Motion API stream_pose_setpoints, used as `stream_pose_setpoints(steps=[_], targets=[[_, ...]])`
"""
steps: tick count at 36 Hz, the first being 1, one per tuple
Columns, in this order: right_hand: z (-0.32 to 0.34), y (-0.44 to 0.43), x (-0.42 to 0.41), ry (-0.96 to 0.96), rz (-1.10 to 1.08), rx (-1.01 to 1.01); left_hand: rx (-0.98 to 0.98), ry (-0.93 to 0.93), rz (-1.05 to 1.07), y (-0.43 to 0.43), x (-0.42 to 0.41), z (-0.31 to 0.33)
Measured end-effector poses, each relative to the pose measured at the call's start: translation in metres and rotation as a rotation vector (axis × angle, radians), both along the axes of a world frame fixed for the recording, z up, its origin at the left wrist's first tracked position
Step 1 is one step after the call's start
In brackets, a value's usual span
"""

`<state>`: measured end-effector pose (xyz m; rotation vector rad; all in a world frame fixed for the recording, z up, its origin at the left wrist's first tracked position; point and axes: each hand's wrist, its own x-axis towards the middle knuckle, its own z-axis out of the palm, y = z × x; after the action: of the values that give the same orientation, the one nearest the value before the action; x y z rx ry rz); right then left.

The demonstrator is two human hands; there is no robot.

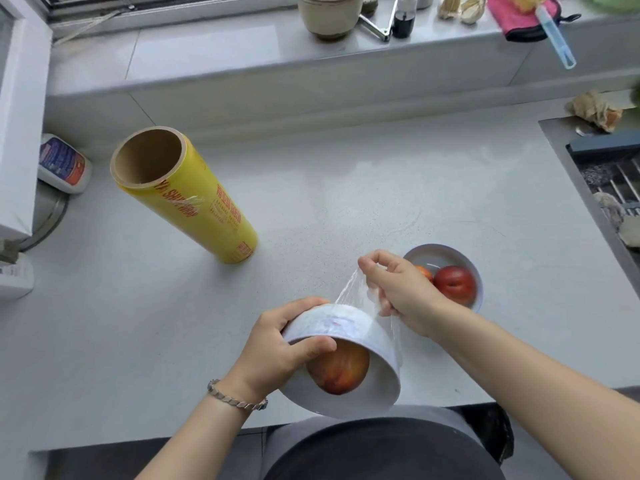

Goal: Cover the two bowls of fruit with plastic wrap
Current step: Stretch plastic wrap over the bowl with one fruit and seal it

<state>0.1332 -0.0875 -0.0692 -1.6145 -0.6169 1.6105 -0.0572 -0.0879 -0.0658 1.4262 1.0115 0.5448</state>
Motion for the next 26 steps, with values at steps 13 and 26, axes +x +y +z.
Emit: stream_pose_setpoints(steps=[13,26], targets=[[0.011,-0.011,0.038,0.228,0.53,-0.279,-0.091,-0.021,0.019,-0.002,-0.01,-0.007],[-0.001,-0.03,0.014,0.69,0.042,0.122,-0.105,-0.039,-0.047,0.0,0.001,-0.002]])
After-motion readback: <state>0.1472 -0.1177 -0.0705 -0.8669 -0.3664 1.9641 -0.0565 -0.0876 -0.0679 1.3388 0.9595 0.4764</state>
